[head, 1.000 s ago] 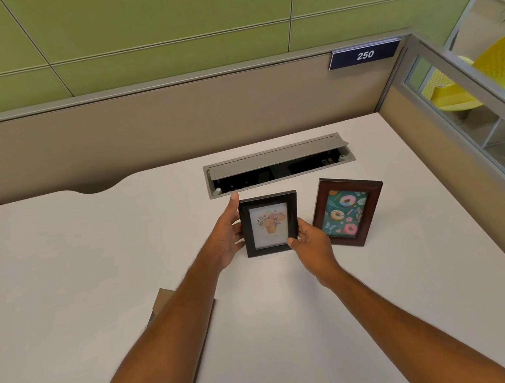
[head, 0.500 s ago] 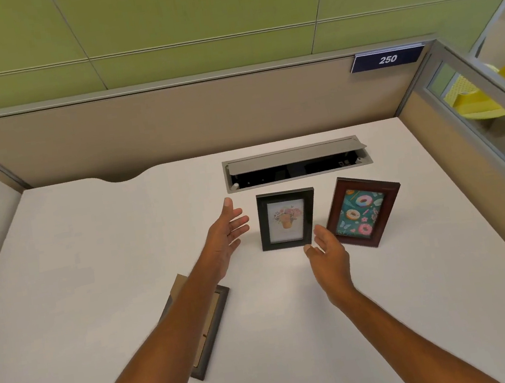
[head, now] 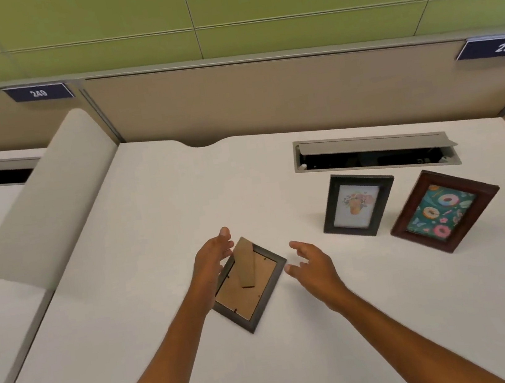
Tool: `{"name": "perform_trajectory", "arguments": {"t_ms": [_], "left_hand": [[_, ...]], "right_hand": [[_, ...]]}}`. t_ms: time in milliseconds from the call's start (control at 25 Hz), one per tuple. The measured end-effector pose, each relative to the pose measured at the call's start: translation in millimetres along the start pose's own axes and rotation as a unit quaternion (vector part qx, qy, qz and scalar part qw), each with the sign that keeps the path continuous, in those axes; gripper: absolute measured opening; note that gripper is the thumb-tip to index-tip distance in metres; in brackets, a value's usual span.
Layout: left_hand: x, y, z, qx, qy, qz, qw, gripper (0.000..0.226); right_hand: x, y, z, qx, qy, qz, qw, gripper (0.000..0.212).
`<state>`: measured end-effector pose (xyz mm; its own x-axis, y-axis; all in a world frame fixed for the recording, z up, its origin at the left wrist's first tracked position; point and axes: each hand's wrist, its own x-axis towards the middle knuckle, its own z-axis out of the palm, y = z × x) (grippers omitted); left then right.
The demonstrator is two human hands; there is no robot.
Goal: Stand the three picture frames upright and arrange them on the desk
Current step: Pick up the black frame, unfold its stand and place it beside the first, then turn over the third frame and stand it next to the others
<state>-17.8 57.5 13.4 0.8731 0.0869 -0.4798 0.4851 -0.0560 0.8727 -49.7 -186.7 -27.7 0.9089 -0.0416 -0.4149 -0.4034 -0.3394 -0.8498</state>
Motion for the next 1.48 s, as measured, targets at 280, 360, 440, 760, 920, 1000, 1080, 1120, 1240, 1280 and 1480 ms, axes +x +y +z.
{"name": "perform_trajectory", "arguments": {"t_ms": [280,360,440,760,920,1000,1080,1120,1240,1280,1480], "left_hand": [[-6,-42,-33,0.098,0.087,-0.054,0.99,0.052],[-6,-52,-36,0.121,0.102,-0.068,0.985,0.05],[-5,-62,-37,0.155,0.103,-0.075,0.98,0.04],[-3,-65,-25,0.216,0.115,-0.09,0.965,0.03],[-3,-68,-16,0.209,0.147,-0.097,0.962,0.029],[-4,-70,-12,0.187,0.167,-0.104,0.963,0.033],[-7,-69,-10,0.191,0.181,-0.117,0.958,0.045],[-7,-68,-9,0.197,0.185,-0.121,0.955,0.049],[-9,-62,-6,0.208,0.188,-0.128,0.951,0.049],[-9,-61,-7,0.208,0.186,-0.129,0.952,0.048],[-4,-60,-17,0.211,0.15,-0.136,0.956,0.043]], "right_hand": [[4,16,42,-0.23,-0.1,-0.06,0.966,0.095],[4,17,48,-0.27,-0.085,-0.076,0.956,0.098],[4,17,52,-0.304,-0.066,-0.088,0.946,0.097],[0,19,65,-0.342,-0.057,-0.088,0.934,0.082],[-1,21,65,-0.365,-0.052,-0.1,0.924,0.092],[0,23,63,-0.376,-0.061,-0.108,0.918,0.095],[1,23,59,-0.394,-0.078,-0.109,0.909,0.107],[1,23,58,-0.406,-0.089,-0.111,0.903,0.117],[0,24,57,-0.44,-0.112,-0.119,0.883,0.145],[0,25,57,-0.445,-0.113,-0.122,0.88,0.15],[2,26,56,-0.435,-0.105,-0.13,0.885,0.146]]}}
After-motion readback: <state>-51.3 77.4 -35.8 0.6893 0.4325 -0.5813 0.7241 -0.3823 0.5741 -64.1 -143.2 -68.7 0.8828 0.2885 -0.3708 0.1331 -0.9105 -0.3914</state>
